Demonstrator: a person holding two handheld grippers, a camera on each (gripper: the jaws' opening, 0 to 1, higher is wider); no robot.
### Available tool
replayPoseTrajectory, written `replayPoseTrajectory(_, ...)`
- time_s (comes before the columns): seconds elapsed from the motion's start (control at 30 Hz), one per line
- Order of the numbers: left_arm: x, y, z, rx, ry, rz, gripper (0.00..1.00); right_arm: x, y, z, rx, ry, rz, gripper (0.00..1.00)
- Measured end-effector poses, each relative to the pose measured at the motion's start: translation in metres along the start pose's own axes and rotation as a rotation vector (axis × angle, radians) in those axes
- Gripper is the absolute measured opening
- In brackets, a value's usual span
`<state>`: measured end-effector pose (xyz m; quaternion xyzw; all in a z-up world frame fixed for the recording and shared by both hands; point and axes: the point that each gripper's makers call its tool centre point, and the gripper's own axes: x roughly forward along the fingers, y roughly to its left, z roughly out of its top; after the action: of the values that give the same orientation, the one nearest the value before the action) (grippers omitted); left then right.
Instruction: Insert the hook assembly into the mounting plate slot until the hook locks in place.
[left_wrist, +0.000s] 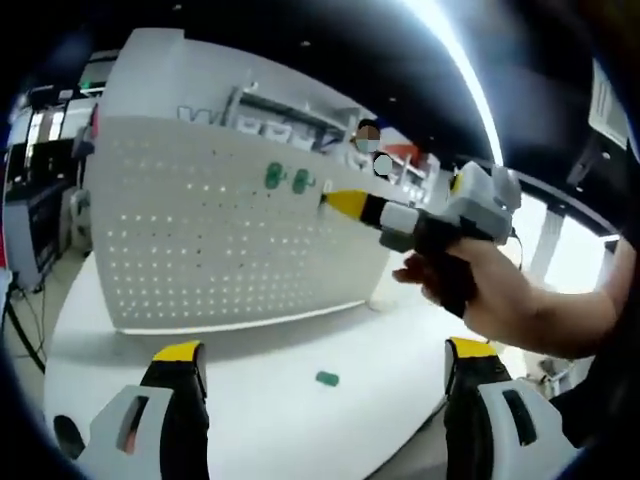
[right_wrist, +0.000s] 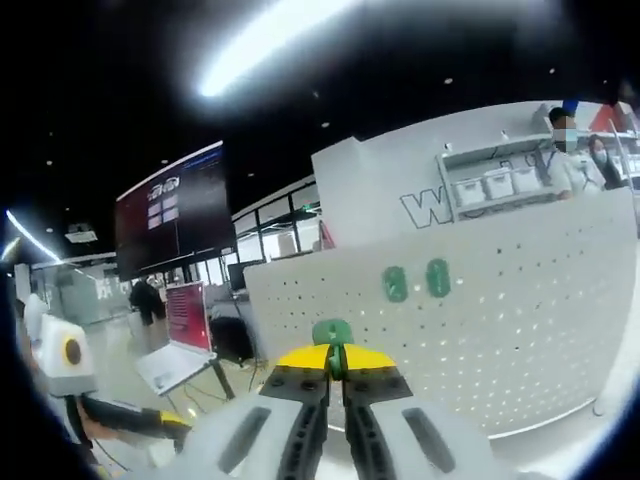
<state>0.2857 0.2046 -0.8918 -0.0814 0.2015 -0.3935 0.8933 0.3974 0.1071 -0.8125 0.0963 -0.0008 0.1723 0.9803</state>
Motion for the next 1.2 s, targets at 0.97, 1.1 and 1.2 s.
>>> replayPoseTrajectory(0.97, 0.009, 0.015, -0.010, -0.029, 0.043, 0.023, 1.00, 0.043, -0.111, 0.032, -0.063, -0.063, -0.248, 0.00)
replayPoseTrajectory(1.1, 0.010, 0.016, -0.009, -0.033, 0.039, 0.024, 1.00, 0.048, -0.120, 0.035, -0.076, -0.069, -0.276, 0.00)
replayPoseTrajectory(1.2, 0.011, 0.016, -0.011, -0.034, 0.043, 0.024, 0.99, 0.052, -0.127, 0.037, -0.083, -0.073, -0.299, 0.01)
